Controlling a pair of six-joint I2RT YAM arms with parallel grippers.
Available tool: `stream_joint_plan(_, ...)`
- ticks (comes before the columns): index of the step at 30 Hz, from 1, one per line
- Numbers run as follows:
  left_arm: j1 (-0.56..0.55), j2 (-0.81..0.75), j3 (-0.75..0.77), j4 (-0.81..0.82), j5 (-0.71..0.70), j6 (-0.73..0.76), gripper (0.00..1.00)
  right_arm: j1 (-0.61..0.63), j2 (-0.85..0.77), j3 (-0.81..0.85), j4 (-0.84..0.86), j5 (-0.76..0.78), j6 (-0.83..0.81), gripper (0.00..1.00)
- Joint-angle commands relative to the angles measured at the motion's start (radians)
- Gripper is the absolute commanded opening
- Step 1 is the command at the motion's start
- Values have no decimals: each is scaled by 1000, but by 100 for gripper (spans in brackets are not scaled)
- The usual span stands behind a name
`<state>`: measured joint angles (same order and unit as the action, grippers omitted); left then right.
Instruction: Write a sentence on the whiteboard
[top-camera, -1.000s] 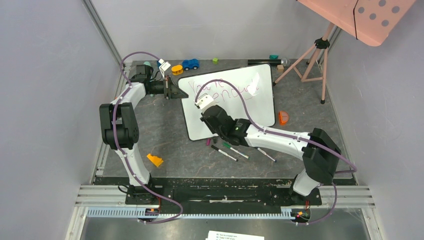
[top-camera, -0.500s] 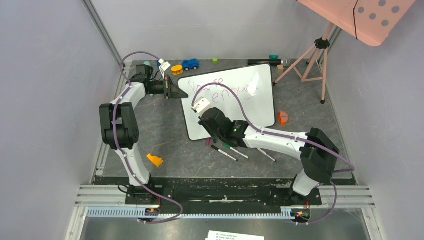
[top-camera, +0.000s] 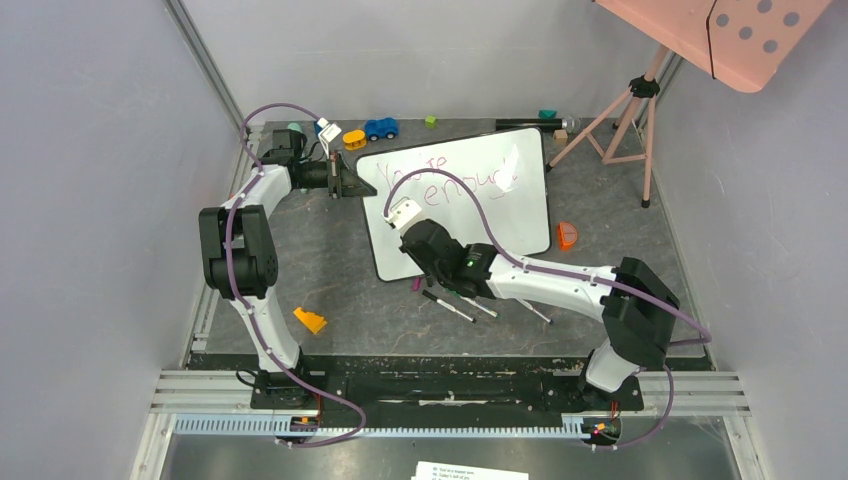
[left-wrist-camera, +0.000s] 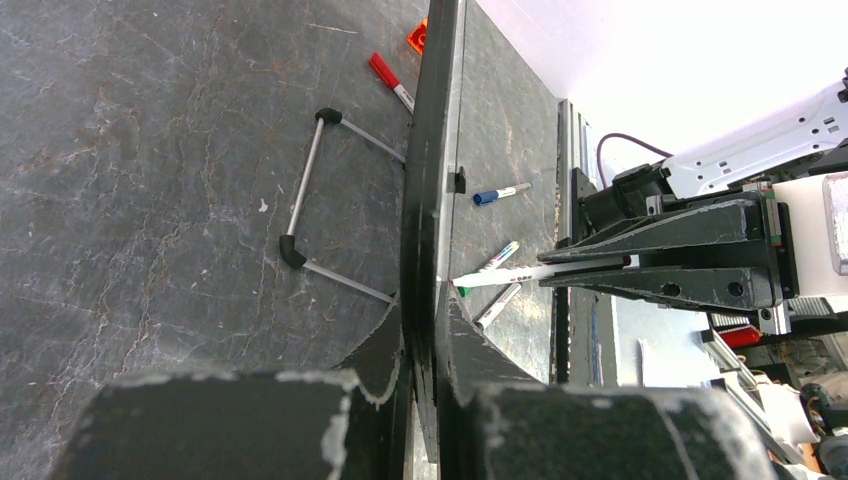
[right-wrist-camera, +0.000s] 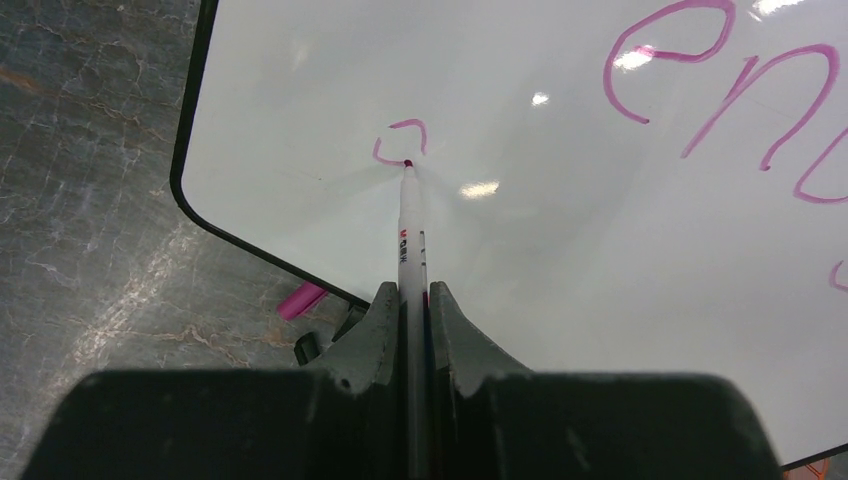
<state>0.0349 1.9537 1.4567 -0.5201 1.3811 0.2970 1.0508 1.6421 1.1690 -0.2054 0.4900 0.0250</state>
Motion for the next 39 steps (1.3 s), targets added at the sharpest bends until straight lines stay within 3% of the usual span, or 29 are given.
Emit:
stream_joint_plan(1, -51, 32, -49, -6, -250, 185, 2, -13, 1, 51, -5, 68, -16, 0)
stream_joint_plan(12, -52, 33, -48, -6, -250, 185, 2, -23, 20, 82, -9, 52, -16, 0)
stream_joint_plan(27, -52, 32, -50, -6, -250, 185, 2, -23, -46, -33, -20, -20, 21, 0)
stream_joint_plan(39, -52, 32, -50, -6, -249, 186, 2, -34, -106, 28, -30, -21, -5, 0)
